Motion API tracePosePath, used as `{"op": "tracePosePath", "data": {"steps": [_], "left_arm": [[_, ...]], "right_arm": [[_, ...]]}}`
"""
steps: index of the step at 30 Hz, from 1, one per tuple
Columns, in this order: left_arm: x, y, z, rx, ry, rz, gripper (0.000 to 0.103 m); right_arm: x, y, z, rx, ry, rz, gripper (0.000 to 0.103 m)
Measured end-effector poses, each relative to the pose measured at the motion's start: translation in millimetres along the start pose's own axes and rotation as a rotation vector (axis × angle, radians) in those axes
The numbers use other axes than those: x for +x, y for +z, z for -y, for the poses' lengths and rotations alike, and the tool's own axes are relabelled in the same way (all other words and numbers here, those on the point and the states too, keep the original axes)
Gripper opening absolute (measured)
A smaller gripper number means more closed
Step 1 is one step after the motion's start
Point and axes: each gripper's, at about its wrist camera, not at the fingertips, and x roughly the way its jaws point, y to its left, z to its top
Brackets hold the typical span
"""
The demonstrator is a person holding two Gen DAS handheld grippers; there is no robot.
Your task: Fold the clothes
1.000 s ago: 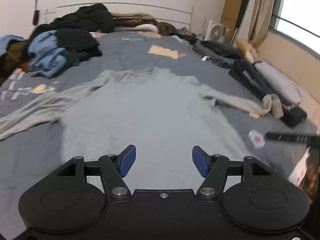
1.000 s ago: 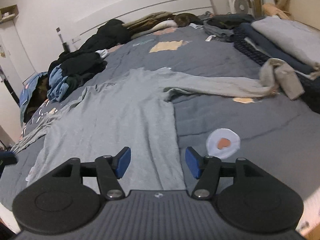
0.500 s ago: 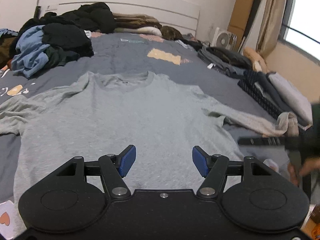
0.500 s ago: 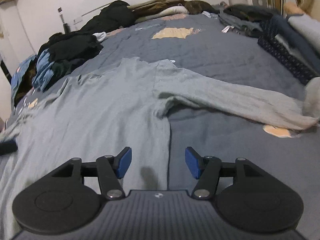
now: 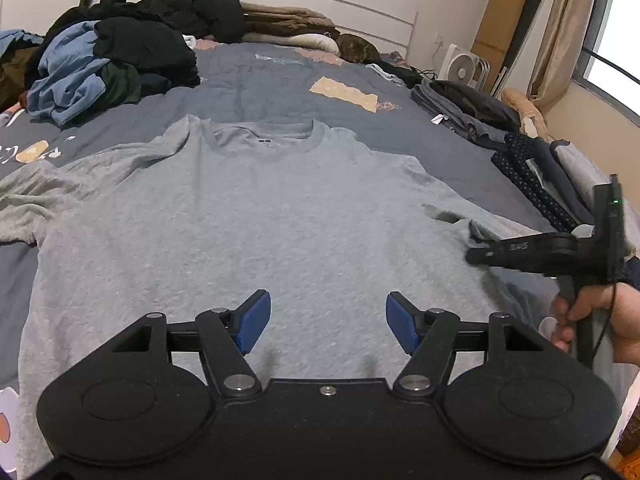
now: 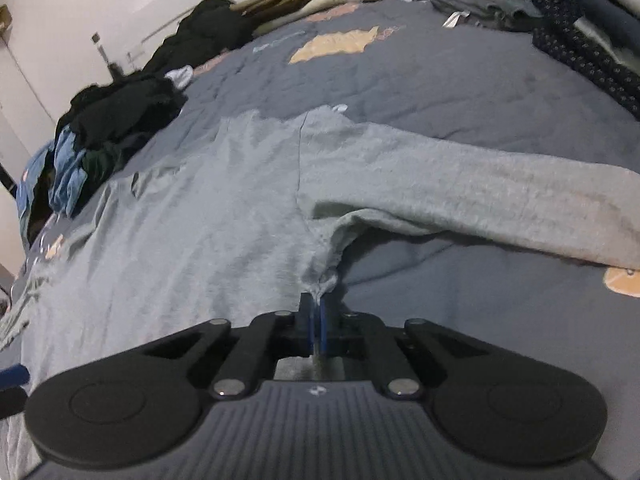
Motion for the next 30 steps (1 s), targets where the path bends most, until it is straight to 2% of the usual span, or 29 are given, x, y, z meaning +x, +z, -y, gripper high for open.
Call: {"op": "tracePosePath", "data": {"steps": [4,8,9,13,15,17,21,30], "left_arm": [[0,2,-2,-0.017,-0.002,-0.005,0.063],[1,2,-2,-0.019,-0.006,-0.010,0.063],[1,2,-2,-0.020,-0.007,-0.011,0.063],[1,3,-2,-0.022,-0.010,-0.016,0.063],[2,3,-1,-0.018,-0.012,-0.018,0.063],[2,2,0,-0.011,-0.014,-0.019,0.063],[2,1,4,0.004,-0.018,-0.021,0.063],[7,-4,13,0.056,-0.003,-0.030,0.063]], "right_arm": [[-17,1,21,0.088,-0.038,0.014,0.002],[-17,-1,32,0.104,-0.047,-0.033,0.004],[-17,-2,33,0.115,-0.041,-0.045,0.007],[-47,1,50,0.164,-0.063,0.055,0.016],[-65,4,63,0.186,-0.086,0.118,0.035],[-86,3,88,0.246,-0.138,0.175,0.043],[-131,-4,144,0.382,-0.236,0.267,0.047],[-148,-3,210,0.802,-0.097,0.355,0.059]]}}
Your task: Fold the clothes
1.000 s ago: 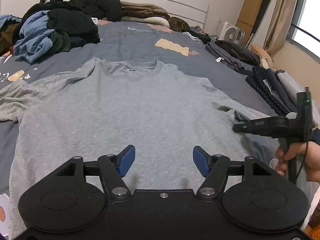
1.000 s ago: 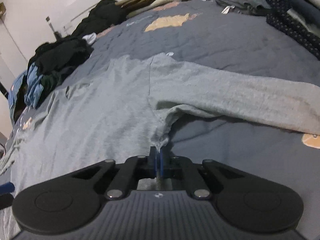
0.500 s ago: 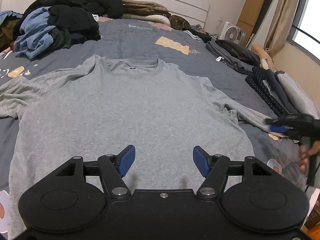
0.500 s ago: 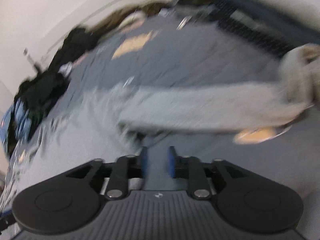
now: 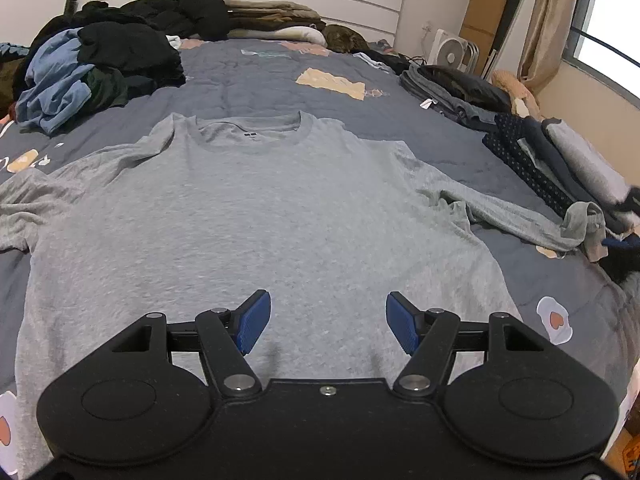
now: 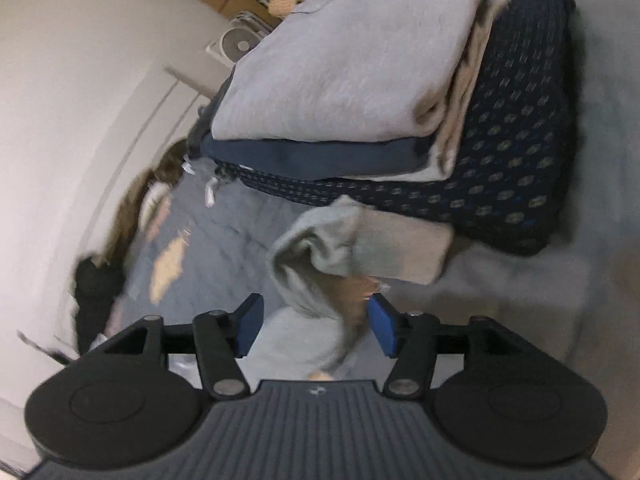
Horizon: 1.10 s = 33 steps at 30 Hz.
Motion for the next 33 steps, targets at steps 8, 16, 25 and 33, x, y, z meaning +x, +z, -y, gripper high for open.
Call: {"op": "tracePosePath", "data": {"steps": [8,16,25,33], "left_arm": [[4,-3,4,0.042,0.014,-0.009,0.063],[2,-3,5,0.055,0.011,-0.007,0.063],[5,-4,4,0.058,0.015,-0.019,0.063],[2,-6,9,0.076,0.004,-0.016,0.063]], "right_arm": [[17,14,15,0.287,0.017,0.097,0.070],[28,18,13,0.274,-0.060,0.123,0.081],[37,19,-6,0.107,-0.167,0.136,0.016],[-30,16,-100,-0.605,-0.226,0.413,0.015]]}}
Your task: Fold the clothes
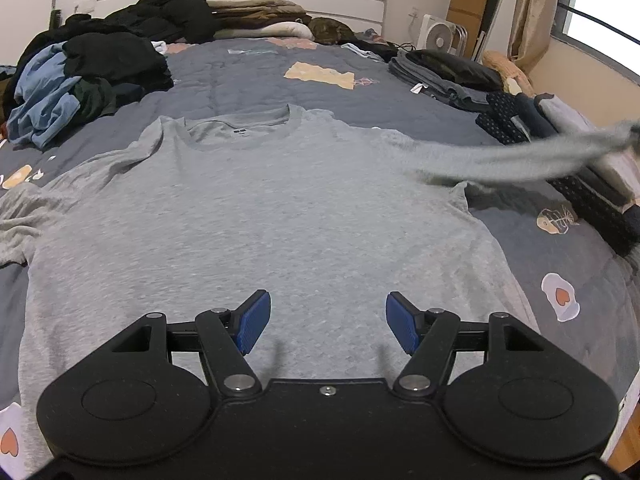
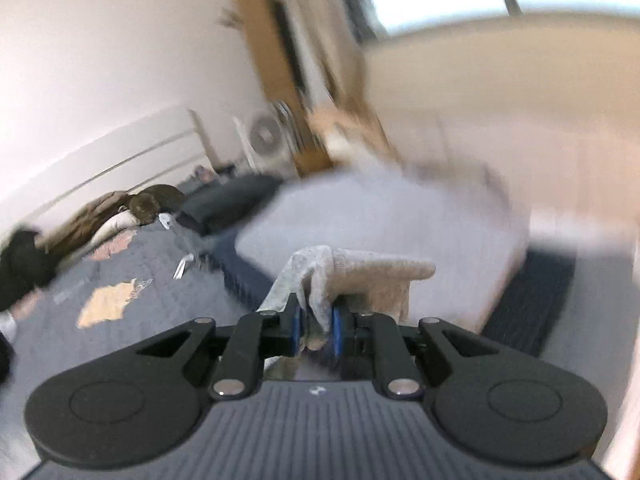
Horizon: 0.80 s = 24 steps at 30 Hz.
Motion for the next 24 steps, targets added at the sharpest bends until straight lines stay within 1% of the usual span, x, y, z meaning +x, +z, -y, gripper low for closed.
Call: {"op": "tracePosePath", "data": {"steps": [1,2,3,5,6,7,9,10,11,12,13,15,18,19,21,24], "left_arm": [[0,0,0,0.003,-0.001,0.001,0.063],[0,0,1,0.005,-0.001,0.002,0.063],[0,1,1,0.004,-0.002,0.003,0.063],[0,1,1,0.003,-0.003,0.004,0.063],[0,1,1,0.005,-0.003,0.003,0.063],[0,1,2,0.006,-0.002,0.002,0.063],[-1,0,2,0.010,-0.002,-0.001,0.063],[-1,0,2,0.012,-0.002,-0.001,0.063],[-2,0,2,0.014,-0.004,0.001,0.063],[-2,1,2,0.013,-0.005,0.001,0.063],[-1,1,2,0.013,-0.006,0.001,0.063],[0,1,1,0.006,-0.008,-0.004,0.063],[0,1,1,0.007,-0.011,-0.004,0.063],[-1,1,1,0.009,-0.010,-0.001,0.063],[-1,2,1,0.004,-0.007,0.002,0.063],[-2,3,-1,-0.004,-0.003,0.006,0.063]], "right_arm": [[-5,6,-6,-0.084,0.002,0.050,0.015],[-15,5,-9,-0.177,-0.007,0.094,0.015],[-17,1,-15,-0.304,-0.035,0.125,0.018],[1,-3,-15,-0.456,-0.069,0.103,0.020],[10,-6,-15,-0.524,-0.085,0.089,0.023],[22,-10,-6,-0.492,-0.098,0.040,0.025],[46,-18,11,-0.421,-0.125,-0.056,0.034],[53,-19,25,-0.334,-0.143,-0.088,0.034],[58,-20,39,-0.244,-0.160,-0.118,0.038],[59,-17,56,-0.117,-0.167,-0.134,0.041],[59,-13,68,0.003,-0.156,-0.126,0.043],[48,-7,91,0.163,-0.138,-0.083,0.049],[30,3,97,0.138,-0.154,-0.019,0.050],[26,6,93,0.107,-0.144,-0.004,0.051],[17,11,80,0.074,-0.103,0.012,0.054],[8,5,50,0.038,0.034,-0.018,0.060]]}}
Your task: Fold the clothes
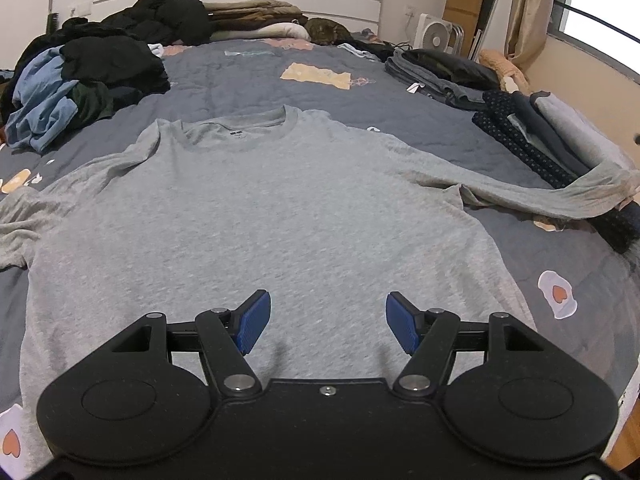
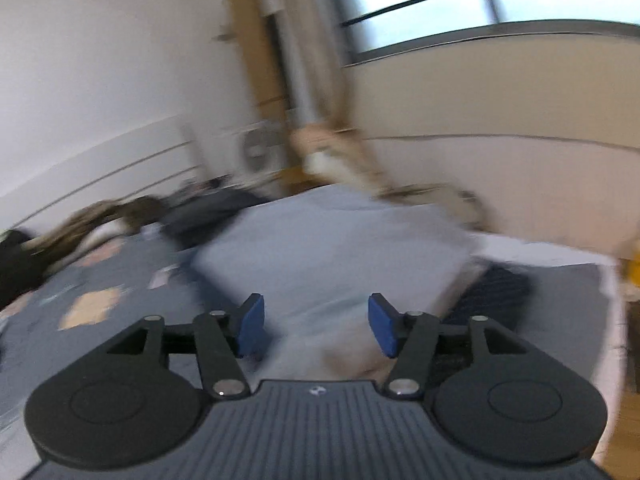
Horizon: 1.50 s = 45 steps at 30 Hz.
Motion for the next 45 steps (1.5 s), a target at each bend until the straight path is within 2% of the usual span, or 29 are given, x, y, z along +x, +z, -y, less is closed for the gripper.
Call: {"op": "tracePosePath", "data": {"steps": [5,9,11,16,19,22,25,27,28,29,32,38,41,43,44,45], "left_arm": [[-2,2,-2,-0.013,0.007,0.007,0.063],[-2,4,-7,-0.036,0.014,0.011,0.063],[-3,6,-12,-0.057,0.019,0.015,0.063],[-10,12,-29,-0.104,0.036,0.035,0.063],[-20,22,-50,-0.123,0.095,0.075,0.063],[-33,31,-77,-0.134,0.234,0.144,0.063],[-44,37,-111,-0.180,0.426,0.181,0.065],[-49,39,-131,-0.272,0.479,0.180,0.065],[-52,41,-142,-0.318,0.502,0.179,0.065],[-55,43,-150,-0.365,0.492,0.172,0.065],[-66,47,-161,-0.382,0.483,0.197,0.065],[-84,48,-187,-0.466,0.481,0.240,0.069],[-86,43,-197,-0.523,0.465,0.238,0.069],[-88,42,-201,-0.542,0.458,0.238,0.069],[-88,41,-202,-0.545,0.455,0.238,0.069],[-89,41,-203,-0.548,0.452,0.238,0.069]], "right_arm": [[2,-25,-60,-0.088,0.157,-0.126,0.065],[7,-62,-123,-0.095,0.304,-0.257,0.066],[4,-84,-157,-0.137,0.368,-0.322,0.066],[-4,-127,-228,-0.261,0.446,-0.389,0.066],[-7,-133,-260,-0.265,0.530,-0.441,0.066],[-6,-139,-302,-0.298,0.618,-0.460,0.066],[-2,-141,-351,-0.337,0.689,-0.460,0.066],[7,-147,-385,-0.339,0.731,-0.487,0.067],[11,-151,-401,-0.337,0.748,-0.503,0.067],[15,-155,-420,-0.336,0.763,-0.522,0.067],[31,-170,-472,-0.335,0.809,-0.585,0.067],[69,-205,-552,-0.392,0.780,-0.675,0.067],[80,-219,-570,-0.454,0.737,-0.698,0.066],[83,-225,-575,-0.461,0.745,-0.726,0.058],[84,-227,-578,-0.457,0.758,-0.737,0.045],[84,-229,-581,-0.457,0.770,-0.747,0.025]]}}
